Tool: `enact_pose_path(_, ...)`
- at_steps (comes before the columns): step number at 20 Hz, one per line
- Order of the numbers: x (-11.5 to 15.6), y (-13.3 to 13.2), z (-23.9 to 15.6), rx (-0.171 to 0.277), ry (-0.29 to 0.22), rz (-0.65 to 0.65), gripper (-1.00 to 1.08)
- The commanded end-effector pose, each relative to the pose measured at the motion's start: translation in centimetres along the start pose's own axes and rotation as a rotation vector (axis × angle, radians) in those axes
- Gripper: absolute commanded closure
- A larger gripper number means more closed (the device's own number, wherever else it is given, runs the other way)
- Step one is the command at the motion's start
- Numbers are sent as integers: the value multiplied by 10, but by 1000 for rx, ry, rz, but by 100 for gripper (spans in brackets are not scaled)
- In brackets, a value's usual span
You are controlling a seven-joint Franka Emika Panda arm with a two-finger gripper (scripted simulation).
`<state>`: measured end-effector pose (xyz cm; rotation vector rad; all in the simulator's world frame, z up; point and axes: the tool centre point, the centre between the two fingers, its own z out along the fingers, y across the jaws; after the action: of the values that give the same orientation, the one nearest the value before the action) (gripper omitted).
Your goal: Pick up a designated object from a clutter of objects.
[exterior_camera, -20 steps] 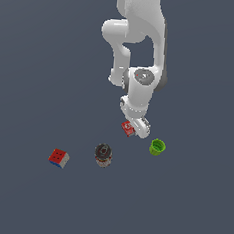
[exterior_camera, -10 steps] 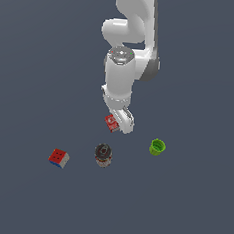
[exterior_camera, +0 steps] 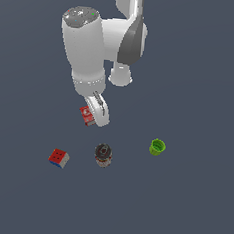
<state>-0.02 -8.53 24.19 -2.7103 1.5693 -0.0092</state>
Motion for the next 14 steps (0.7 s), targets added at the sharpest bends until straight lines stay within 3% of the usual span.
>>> enact_pose_path(1,21,3,-20,-2,-1,-1,108)
enact_pose_path(14,109,9,-99,-7,0,-1,108)
